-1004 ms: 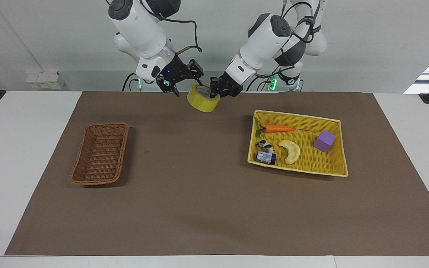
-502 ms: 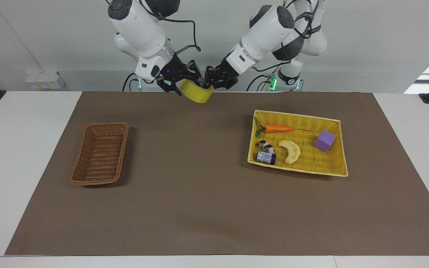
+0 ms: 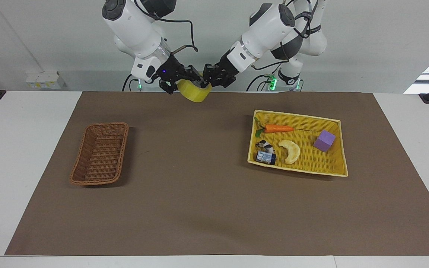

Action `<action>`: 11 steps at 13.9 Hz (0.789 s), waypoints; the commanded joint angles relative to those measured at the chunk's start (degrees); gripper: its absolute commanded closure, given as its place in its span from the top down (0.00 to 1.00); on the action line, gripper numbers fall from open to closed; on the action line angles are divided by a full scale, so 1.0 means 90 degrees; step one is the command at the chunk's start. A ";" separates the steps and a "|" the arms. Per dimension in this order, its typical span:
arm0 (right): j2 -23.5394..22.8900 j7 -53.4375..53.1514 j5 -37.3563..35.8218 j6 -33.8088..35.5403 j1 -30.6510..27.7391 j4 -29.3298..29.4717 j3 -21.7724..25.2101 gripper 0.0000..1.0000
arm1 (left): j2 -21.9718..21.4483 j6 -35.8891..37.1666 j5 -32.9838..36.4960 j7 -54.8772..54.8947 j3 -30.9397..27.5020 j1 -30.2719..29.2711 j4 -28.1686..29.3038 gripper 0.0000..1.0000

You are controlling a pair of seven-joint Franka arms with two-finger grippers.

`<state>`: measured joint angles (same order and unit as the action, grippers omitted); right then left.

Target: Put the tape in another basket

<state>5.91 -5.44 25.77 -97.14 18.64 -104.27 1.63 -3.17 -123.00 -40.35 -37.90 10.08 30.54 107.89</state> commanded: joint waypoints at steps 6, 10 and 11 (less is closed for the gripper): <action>0.0086 0.0370 0.0525 0.0149 -0.0820 0.0218 0.0014 0.00 | -0.0185 0.0200 0.0146 -0.0086 -0.0085 -0.0735 -0.0054 1.00; 0.0027 0.0885 0.0955 0.0635 -0.1649 0.0482 0.0053 0.00 | -0.0175 0.0744 0.1871 0.0021 -0.0094 -0.1243 -0.0083 1.00; 0.0027 0.1120 0.1110 0.0743 -0.1902 0.0492 0.0063 0.00 | -0.0175 0.0911 0.2079 0.0215 -0.0094 -0.1419 -0.0093 1.00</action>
<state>6.06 0.52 32.46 -93.07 5.33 -100.85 2.14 -4.00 -118.48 -25.76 -37.96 8.90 20.62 107.40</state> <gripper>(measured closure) 1.000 0.000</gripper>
